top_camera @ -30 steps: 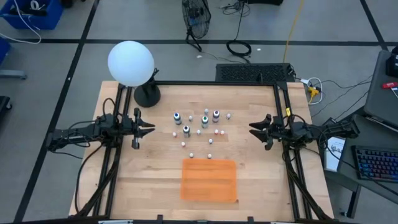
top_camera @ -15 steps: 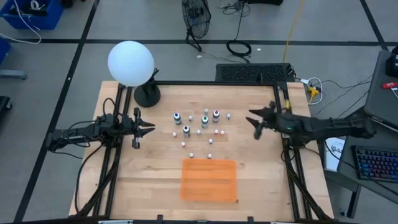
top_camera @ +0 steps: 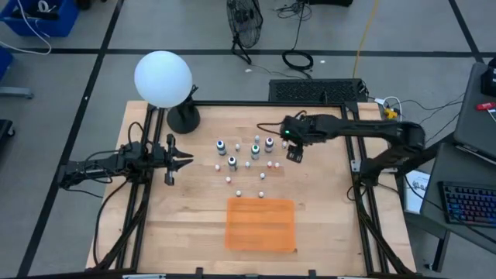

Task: Pick & Place food coloring
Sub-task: Put the small blue food coloring bottle into the orange container

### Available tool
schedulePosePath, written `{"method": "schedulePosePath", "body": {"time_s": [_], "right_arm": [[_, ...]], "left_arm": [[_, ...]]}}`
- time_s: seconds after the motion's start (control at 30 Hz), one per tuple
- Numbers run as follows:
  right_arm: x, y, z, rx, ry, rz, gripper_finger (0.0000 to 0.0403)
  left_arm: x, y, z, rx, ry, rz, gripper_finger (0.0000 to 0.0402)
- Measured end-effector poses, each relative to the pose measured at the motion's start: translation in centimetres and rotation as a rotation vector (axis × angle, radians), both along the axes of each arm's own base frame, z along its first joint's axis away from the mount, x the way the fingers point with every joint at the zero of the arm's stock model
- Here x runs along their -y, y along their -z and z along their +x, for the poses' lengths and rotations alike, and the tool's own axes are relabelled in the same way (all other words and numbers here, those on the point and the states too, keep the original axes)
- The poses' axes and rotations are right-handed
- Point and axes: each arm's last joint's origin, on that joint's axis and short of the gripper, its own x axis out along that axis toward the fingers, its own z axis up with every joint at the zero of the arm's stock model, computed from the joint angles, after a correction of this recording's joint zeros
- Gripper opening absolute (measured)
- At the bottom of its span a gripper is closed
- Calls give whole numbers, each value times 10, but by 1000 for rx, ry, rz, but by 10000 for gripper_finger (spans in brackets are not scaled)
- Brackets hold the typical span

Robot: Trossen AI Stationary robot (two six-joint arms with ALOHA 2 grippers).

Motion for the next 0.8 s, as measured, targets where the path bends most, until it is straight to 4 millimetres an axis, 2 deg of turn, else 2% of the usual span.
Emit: {"method": "schedulePosePath", "body": {"time_s": [0.13,0.27,0.6,0.8], "right_arm": [[11,17,18,11,-20,-19,280],[18,32,27,10,-43,-31,282],[38,66,33,-76,-43,-12,278],[45,77,34,-93,-39,-5,273]], "left_arm": [[0,0,0,0,0,0,67],[0,0,0,0,0,0,67],[0,0,0,1,0,0,67],[0,0,0,1,0,0,67]]}}
